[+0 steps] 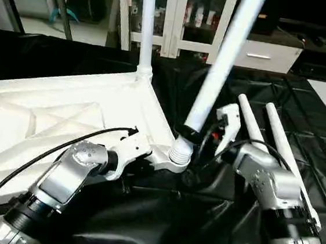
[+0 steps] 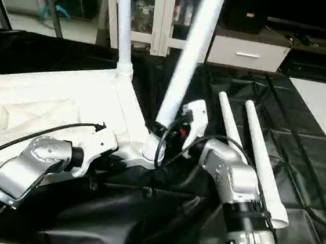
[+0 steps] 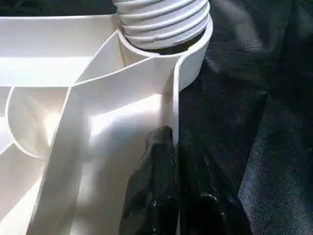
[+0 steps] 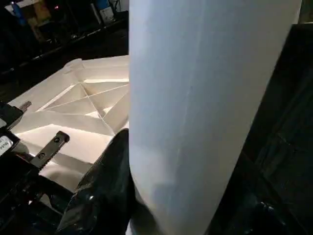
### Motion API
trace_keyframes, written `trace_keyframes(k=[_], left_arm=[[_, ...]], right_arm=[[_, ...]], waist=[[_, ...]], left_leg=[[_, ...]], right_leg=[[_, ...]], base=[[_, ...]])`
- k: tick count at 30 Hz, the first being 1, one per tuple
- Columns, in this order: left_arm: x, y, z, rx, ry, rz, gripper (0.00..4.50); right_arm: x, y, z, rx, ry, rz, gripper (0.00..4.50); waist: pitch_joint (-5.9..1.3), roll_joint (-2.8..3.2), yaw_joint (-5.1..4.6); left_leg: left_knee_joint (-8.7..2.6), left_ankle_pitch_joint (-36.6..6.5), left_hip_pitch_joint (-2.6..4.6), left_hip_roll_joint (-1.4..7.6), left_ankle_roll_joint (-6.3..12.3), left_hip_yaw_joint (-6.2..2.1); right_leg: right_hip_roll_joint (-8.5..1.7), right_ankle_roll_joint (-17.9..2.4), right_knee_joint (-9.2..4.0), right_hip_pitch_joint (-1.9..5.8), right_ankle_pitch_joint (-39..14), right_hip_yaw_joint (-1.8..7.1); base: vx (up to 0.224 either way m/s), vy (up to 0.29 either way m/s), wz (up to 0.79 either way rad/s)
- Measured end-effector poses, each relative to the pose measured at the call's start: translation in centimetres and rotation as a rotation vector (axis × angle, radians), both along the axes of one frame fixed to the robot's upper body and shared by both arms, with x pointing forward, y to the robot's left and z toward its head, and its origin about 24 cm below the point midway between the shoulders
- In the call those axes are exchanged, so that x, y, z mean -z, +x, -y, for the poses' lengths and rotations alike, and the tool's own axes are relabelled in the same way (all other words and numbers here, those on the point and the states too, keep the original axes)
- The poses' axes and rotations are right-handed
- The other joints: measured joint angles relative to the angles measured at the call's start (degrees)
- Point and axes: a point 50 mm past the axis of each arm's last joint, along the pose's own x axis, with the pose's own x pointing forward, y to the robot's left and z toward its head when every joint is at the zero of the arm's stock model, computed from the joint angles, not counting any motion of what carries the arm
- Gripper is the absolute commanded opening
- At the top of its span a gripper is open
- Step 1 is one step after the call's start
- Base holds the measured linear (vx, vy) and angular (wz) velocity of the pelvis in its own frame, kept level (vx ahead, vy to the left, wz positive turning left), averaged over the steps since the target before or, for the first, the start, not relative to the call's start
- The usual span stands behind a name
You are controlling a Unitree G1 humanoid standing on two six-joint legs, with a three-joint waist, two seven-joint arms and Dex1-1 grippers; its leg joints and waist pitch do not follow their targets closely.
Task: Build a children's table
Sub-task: Insert table leg to table base
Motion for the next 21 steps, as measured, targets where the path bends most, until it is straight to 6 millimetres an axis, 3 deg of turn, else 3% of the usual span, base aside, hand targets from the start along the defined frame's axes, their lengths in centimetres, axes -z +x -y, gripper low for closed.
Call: trace_keyframes(k=[12,21], left_arm=[[0.1,-0.1,0.2,0.004,-0.003,-0.003,0.0],[0.2,0.0,0.2,0.002,-0.004,-0.006,0.0]], right_arm=[[0.2,-1.8,0.2,0.045,-0.023,0.047,1.84],[-0.3,-2.6,-0.4,-0.021,-0.163,0.135,1.84]], waist=[[-0.07,0.13,0.09],[-0.11,0.15,0.04]], left_leg=[[-0.02,0.0,0.01,-0.01,-0.01,-0.01],[-0.03,0.0,0.08,-0.01,-0.01,-0.01]], right_leg=[[-0.01,0.0,-0.03,0.02,0.0,0.01],[-0.01,0.1,-0.04,0.07,0.0,0.01]], base=[[0.0,0.0,0.0],[0.0,0.0,0.0]])
